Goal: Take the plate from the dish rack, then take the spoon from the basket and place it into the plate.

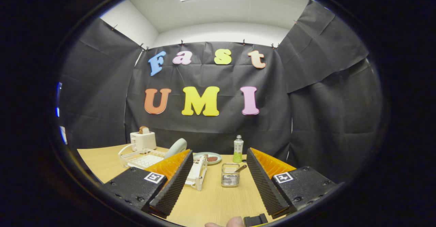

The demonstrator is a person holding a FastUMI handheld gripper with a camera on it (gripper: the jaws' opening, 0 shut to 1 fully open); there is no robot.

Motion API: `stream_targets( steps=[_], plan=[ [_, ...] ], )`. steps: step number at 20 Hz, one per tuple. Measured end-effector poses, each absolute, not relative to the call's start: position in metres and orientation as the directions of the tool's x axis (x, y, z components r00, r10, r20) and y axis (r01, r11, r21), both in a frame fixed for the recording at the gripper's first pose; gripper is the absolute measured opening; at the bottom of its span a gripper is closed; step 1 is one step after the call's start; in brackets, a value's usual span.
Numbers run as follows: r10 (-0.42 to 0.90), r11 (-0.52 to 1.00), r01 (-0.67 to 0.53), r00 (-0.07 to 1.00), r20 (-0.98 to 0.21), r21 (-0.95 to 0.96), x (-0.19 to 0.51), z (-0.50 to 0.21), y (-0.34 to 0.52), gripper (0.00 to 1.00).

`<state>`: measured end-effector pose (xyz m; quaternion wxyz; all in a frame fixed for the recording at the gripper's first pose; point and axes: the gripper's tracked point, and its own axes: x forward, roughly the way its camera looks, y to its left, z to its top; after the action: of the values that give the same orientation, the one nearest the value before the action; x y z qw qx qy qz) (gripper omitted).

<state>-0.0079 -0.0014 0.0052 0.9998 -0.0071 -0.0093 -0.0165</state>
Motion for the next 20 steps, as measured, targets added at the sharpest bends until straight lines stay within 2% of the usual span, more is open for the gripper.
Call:
stream_targets(
  steps=[13, 20],
  plan=[
    [-0.049, 0.998, 0.049, 0.999, 0.013, 0.035, 0.033, -0.002, -0.013, 1.00],
    [0.017, 1.000, -0.017, 1.000, -0.020, 0.025, 0.068, 0.020, 0.024, 1.00]
  ],
)
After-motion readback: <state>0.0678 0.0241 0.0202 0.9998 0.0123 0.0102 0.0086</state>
